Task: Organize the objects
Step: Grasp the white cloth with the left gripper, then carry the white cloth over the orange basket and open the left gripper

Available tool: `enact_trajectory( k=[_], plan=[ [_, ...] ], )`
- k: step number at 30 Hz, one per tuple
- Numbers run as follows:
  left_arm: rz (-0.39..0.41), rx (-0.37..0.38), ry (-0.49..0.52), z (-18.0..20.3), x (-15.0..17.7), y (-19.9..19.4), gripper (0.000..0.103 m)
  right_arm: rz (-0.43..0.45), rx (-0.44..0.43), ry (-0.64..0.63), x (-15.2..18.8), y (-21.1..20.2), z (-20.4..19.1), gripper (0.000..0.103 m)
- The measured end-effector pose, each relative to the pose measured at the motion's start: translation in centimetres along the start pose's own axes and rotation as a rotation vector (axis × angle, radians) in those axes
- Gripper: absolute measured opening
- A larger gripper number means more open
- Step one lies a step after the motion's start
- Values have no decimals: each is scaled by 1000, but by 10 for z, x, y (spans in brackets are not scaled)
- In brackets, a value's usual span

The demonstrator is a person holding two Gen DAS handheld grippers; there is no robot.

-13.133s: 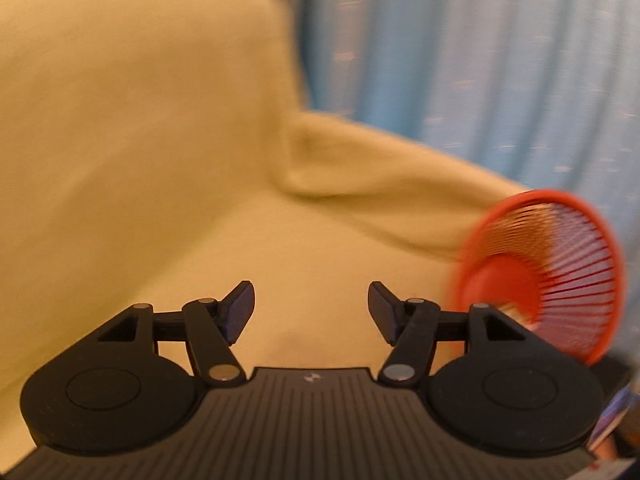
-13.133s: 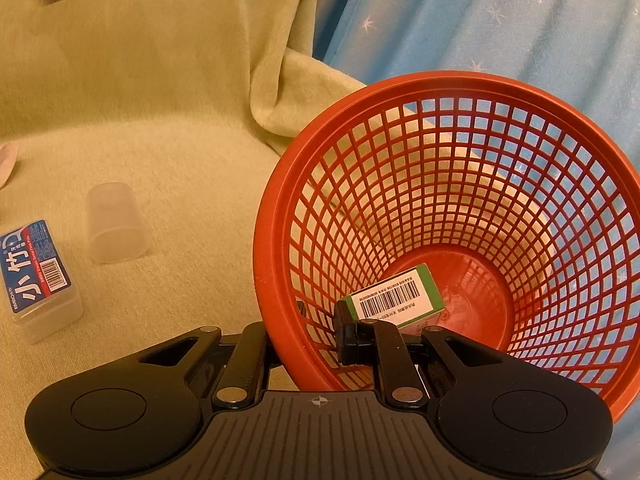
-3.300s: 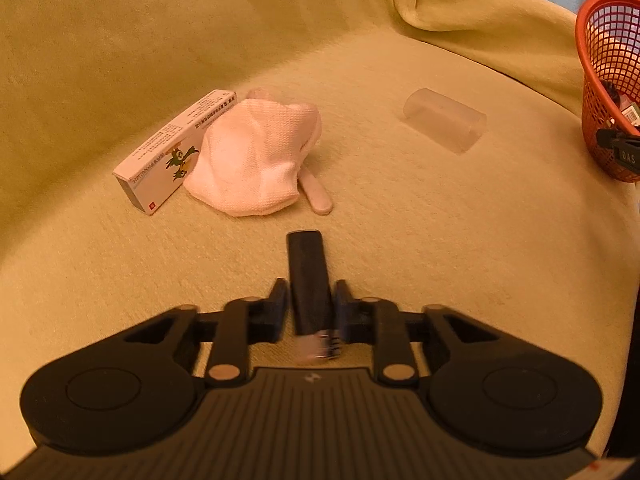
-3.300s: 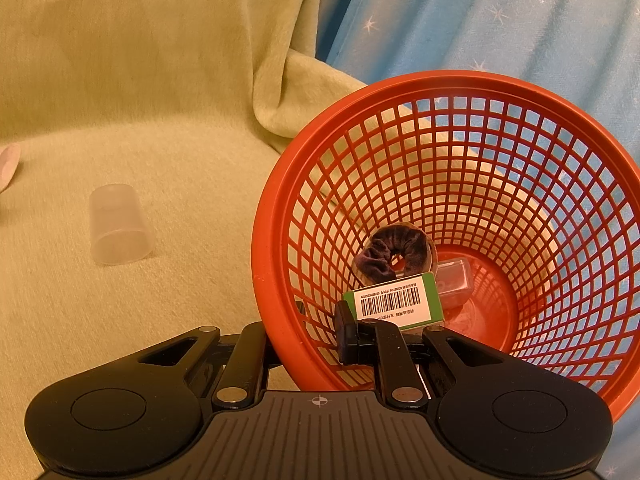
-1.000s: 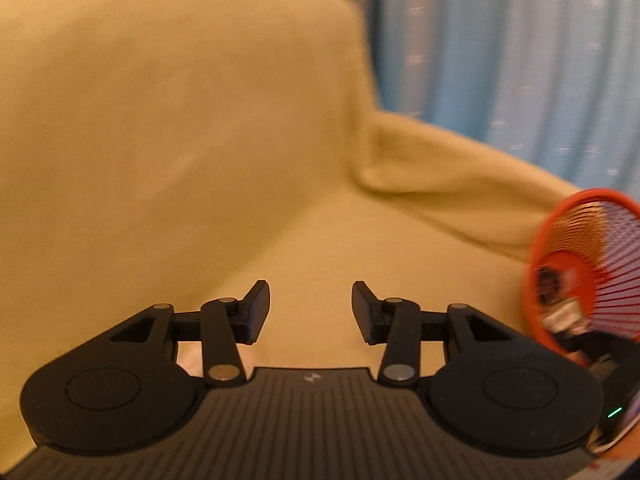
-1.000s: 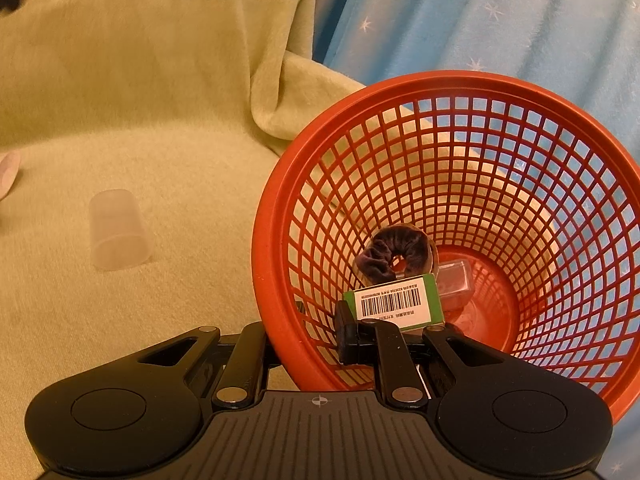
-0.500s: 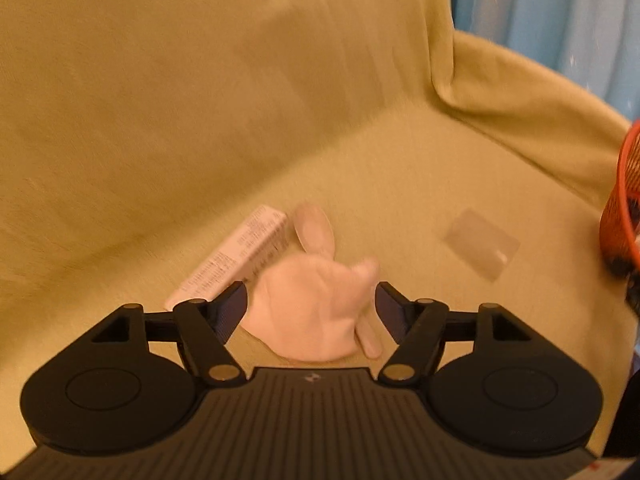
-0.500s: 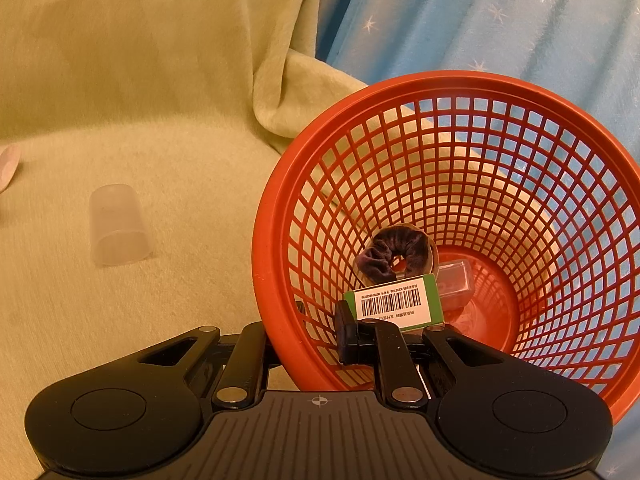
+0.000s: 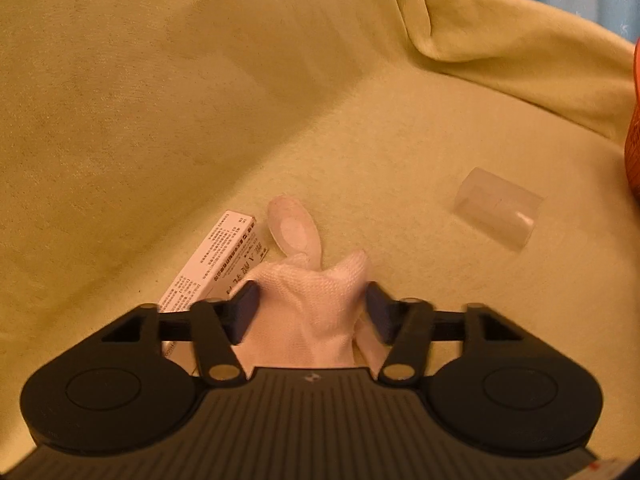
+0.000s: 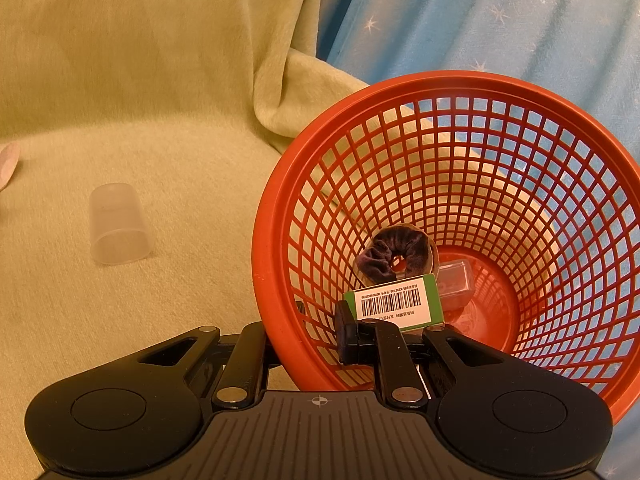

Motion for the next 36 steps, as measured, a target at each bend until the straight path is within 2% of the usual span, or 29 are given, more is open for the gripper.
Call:
enact_trajectory(
  k=[1,3,7,20,36],
  plan=[
    [-4,9,-8,-1,0,0,41,0,0,0,0,0,0,12],
    [-10,9,-3,-1,1,0,26,0,0,0,0,0,0,12],
    [-17,16,-18,-1,1,-7,15,0,-1,0,0,0,1,12],
    [25,109,-103,12,-8,-51,14,0,-2,0,1,0,1,12],
    [115,170,-116,47,-44,-89,14,0,-3,1,0,-1,0,12]
  ],
)
Point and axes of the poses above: each gripper's, at about its wrist camera, not at the fingertips, and y roughly the way its jaws point, z to its right, x to its underside, the point moved 7 cm from there along y, roughly the way its jaws point
